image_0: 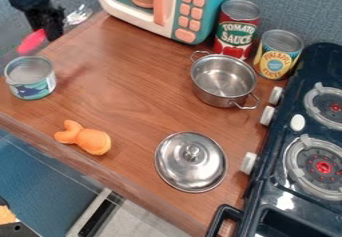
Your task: Move the red spork vertically
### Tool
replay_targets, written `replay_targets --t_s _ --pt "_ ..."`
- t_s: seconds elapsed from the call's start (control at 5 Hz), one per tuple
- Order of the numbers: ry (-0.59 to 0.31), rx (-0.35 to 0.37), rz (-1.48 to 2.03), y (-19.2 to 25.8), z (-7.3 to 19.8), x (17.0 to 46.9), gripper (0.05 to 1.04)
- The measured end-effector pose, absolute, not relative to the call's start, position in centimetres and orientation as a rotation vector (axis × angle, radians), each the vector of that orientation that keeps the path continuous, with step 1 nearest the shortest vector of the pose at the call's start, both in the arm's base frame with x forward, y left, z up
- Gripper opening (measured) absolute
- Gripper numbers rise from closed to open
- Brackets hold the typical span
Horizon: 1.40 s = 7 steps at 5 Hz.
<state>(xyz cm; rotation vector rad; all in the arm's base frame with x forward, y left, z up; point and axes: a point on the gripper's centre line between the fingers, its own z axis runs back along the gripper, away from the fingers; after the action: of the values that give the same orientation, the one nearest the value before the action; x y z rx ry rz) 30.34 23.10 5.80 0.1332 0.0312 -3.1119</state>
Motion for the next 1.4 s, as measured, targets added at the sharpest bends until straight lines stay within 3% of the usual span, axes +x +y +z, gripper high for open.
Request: replay_targets --t_s 0.2,0.6,1.4 --pt "-0.015 0.128 -3.051 23.3 5.0 31.2 0.376" --pt "0.004 0.065 -2.902 23.8 3.7 31.9 0.366" --pt "-0.020 0.109 -2.916 24.0 5.0 33.7 0.365"
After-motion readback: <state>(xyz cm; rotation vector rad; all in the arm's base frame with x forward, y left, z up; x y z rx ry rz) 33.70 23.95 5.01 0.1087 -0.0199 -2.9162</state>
